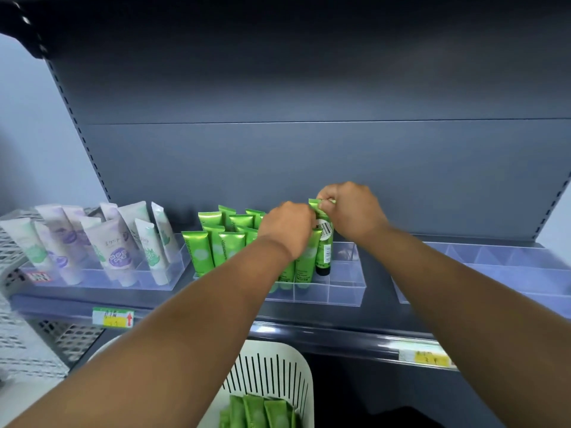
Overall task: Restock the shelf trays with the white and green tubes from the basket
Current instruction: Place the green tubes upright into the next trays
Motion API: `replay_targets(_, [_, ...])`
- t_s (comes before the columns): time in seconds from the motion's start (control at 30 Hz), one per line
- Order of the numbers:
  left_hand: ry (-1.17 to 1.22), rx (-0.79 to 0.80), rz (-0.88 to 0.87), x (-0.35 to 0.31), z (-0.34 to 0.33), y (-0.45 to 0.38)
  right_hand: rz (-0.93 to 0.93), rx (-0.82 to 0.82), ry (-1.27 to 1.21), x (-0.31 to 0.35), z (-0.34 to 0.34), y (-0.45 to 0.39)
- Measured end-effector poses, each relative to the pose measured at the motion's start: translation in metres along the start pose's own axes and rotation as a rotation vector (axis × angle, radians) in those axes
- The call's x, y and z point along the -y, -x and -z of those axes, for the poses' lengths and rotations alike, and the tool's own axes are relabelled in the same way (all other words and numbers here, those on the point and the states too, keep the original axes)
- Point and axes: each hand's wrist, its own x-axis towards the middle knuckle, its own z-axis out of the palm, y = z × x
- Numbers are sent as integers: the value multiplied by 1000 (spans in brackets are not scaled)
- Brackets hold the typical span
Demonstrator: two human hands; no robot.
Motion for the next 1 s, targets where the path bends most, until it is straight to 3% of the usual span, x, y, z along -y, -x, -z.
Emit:
replay_targets(0.53, [-96,-60,-63,5,-10,0,-58,164,98,-17,-30,15])
replay_targets(0.73, [-74,-99,-77,16,-2,15,-4,149,138,-1,-23,28])
replay_targets(1.0, [-118,-84,-50,61,5,75,85,272,266,54,-33,77])
